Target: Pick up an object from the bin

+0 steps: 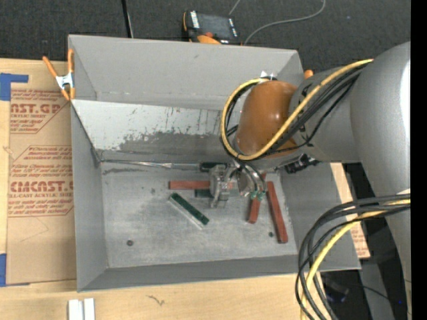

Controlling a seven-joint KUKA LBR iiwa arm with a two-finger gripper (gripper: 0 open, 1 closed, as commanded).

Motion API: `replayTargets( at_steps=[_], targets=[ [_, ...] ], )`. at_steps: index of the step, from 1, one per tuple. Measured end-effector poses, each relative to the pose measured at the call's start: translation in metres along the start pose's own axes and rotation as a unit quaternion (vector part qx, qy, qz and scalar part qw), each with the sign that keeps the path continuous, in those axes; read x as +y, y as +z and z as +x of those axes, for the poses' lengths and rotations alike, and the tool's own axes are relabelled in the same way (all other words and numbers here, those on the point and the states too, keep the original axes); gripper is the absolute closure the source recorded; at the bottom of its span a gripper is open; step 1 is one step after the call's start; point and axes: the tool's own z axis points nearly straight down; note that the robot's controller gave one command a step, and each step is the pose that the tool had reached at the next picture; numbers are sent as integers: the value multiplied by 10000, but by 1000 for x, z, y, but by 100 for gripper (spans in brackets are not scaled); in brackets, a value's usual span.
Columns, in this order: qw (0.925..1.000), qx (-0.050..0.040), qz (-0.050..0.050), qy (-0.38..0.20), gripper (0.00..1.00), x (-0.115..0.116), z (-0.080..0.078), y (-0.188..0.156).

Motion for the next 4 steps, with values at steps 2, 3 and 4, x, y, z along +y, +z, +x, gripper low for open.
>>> replayTargets(
  at_steps=[2,3,4],
  targets=[
    [9998,42,9,-190,0,-10,41,2],
    [9998,29,4,-190,100,-9,39,1],
    [9779,-8,4,-2091,100,19,11,-152]
  ],
)
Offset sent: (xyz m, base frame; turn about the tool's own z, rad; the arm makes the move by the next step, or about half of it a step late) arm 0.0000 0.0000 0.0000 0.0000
